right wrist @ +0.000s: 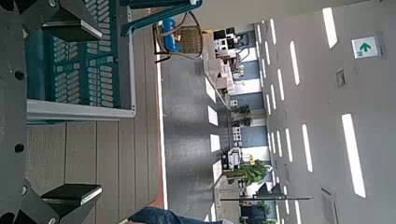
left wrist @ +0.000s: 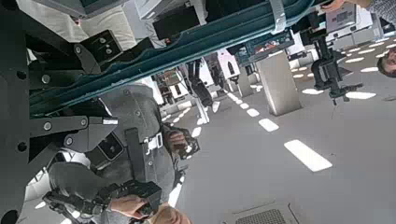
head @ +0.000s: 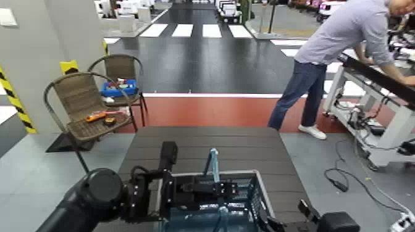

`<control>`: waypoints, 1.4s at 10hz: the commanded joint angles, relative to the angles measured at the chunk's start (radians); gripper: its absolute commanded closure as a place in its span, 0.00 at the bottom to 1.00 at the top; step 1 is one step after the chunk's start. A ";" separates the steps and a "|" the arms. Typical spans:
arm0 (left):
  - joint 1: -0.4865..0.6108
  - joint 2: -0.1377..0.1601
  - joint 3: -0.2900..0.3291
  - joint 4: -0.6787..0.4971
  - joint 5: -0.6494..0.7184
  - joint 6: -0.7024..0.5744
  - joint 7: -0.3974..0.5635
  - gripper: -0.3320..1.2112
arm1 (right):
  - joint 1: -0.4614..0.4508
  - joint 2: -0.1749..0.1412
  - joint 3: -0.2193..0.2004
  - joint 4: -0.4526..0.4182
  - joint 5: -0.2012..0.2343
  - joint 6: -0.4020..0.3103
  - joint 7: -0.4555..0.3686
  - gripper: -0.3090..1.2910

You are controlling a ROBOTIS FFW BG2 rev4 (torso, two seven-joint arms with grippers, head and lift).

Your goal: Place the crate on the table.

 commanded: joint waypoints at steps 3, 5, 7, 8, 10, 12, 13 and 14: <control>-0.119 -0.041 -0.072 0.144 -0.127 -0.080 -0.121 0.99 | -0.006 -0.003 0.006 0.002 -0.005 0.000 0.000 0.29; -0.166 -0.059 -0.110 0.222 -0.166 -0.106 -0.178 0.99 | -0.009 -0.004 0.007 0.003 -0.008 0.000 0.002 0.29; -0.215 -0.078 -0.142 0.292 -0.206 -0.132 -0.235 0.99 | -0.011 -0.004 0.009 0.005 -0.009 -0.005 0.002 0.29; -0.244 -0.088 -0.162 0.337 -0.232 -0.147 -0.267 0.99 | -0.012 -0.004 0.010 0.006 -0.011 -0.006 0.002 0.29; -0.285 -0.108 -0.185 0.403 -0.262 -0.169 -0.315 0.99 | -0.014 -0.004 0.013 0.009 -0.012 -0.009 0.002 0.29; -0.314 -0.124 -0.193 0.463 -0.284 -0.187 -0.332 0.99 | -0.017 -0.006 0.015 0.013 -0.018 -0.014 0.003 0.29; -0.331 -0.139 -0.194 0.501 -0.313 -0.195 -0.361 0.99 | -0.017 -0.006 0.015 0.013 -0.020 -0.014 0.003 0.29; -0.343 -0.148 -0.199 0.538 -0.334 -0.203 -0.385 0.99 | -0.018 -0.007 0.015 0.014 -0.020 -0.017 0.003 0.29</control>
